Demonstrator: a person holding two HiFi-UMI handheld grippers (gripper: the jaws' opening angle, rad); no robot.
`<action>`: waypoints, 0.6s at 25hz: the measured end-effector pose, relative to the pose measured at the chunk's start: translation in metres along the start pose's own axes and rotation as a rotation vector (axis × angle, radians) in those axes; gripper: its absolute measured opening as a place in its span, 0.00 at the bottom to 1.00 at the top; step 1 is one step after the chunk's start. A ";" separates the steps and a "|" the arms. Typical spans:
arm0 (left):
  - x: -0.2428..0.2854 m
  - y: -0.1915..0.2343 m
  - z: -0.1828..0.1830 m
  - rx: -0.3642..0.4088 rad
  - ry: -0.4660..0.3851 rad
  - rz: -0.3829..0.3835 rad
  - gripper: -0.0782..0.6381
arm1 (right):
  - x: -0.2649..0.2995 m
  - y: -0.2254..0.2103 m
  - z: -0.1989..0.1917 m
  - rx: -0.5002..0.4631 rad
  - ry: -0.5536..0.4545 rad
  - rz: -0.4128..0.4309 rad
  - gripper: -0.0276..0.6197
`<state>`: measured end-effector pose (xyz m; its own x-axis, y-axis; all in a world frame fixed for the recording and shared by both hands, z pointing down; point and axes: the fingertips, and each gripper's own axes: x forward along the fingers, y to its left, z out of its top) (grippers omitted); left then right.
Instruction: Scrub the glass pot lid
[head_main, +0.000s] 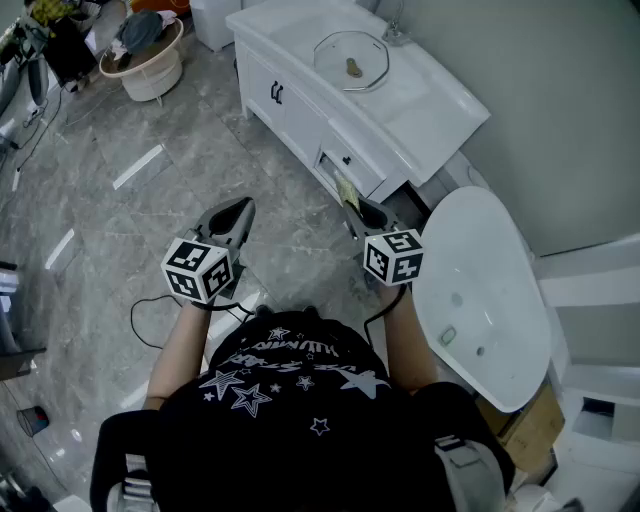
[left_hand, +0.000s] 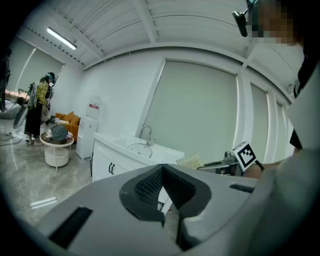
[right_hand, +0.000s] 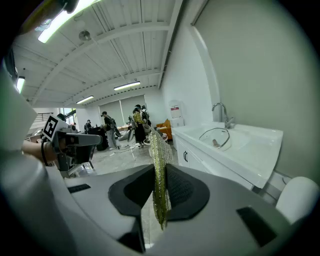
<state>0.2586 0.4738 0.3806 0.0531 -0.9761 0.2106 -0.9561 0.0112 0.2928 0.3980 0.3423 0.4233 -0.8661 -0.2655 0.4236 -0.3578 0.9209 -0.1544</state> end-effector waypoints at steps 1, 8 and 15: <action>-0.002 0.002 0.000 -0.002 0.001 0.007 0.12 | 0.000 0.001 0.001 0.000 -0.002 0.003 0.14; -0.003 0.006 0.000 0.001 0.009 0.046 0.12 | -0.001 0.002 0.005 -0.002 0.000 0.019 0.14; -0.006 0.005 -0.007 -0.022 0.023 0.059 0.12 | 0.003 0.009 0.002 -0.007 0.014 0.049 0.14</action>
<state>0.2552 0.4816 0.3878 0.0038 -0.9684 0.2494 -0.9514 0.0734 0.2992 0.3913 0.3497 0.4217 -0.8775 -0.2164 0.4280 -0.3128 0.9347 -0.1688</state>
